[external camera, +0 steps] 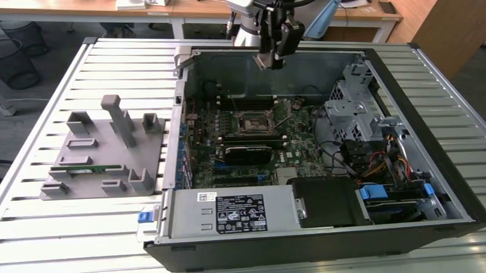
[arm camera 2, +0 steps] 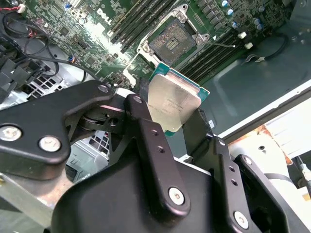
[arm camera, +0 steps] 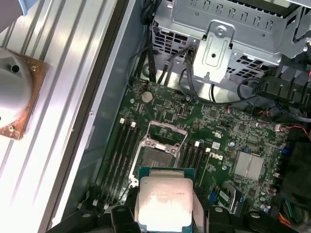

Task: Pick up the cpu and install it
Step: 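Place the cpu into insertion slot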

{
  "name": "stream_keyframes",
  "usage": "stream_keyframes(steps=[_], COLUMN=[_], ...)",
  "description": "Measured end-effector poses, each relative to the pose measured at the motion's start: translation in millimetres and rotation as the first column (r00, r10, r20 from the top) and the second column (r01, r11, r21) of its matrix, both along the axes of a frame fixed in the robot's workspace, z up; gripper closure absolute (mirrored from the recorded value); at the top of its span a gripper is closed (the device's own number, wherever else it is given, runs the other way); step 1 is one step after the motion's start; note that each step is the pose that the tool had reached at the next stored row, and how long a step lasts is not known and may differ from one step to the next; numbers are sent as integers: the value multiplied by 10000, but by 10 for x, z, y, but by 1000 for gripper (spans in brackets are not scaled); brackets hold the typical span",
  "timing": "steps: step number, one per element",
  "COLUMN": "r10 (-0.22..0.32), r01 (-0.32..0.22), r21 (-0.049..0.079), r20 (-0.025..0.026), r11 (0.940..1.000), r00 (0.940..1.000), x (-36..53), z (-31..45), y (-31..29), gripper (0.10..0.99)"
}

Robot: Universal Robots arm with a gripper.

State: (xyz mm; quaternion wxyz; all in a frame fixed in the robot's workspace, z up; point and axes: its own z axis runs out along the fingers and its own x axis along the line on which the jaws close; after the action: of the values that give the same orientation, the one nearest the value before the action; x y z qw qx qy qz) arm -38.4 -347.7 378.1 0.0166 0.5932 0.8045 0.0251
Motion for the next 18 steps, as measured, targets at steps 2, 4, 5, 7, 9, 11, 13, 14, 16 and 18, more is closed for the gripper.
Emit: stream_keyframes(steps=[2,4,5,7,9,11,13,14,16,18], r10=[54,111,139,197,252,309,363,394,449,505], r01=[-54,-111,-139,-197,-252,-309,-363,-394,-449,-505], r21=[-1,0,0,-1,-1,0,0,-1,-1,0], r20=[0,0,0,0,-1,0,0,0,0,0], r11=[10000,9999,9999,9998,9997,9995,9993,9992,9990,9987], r00=[10000,9999,9999,9998,9997,9995,9993,9992,9990,9987], x=[0,0,0,0,0,0,0,0,0,0], z=[0,0,0,0,0,0,0,0,0,0], y=[0,0,0,0,0,0,0,0,0,0], gripper=[557,557,557,557,557,557,557,557,557,557])
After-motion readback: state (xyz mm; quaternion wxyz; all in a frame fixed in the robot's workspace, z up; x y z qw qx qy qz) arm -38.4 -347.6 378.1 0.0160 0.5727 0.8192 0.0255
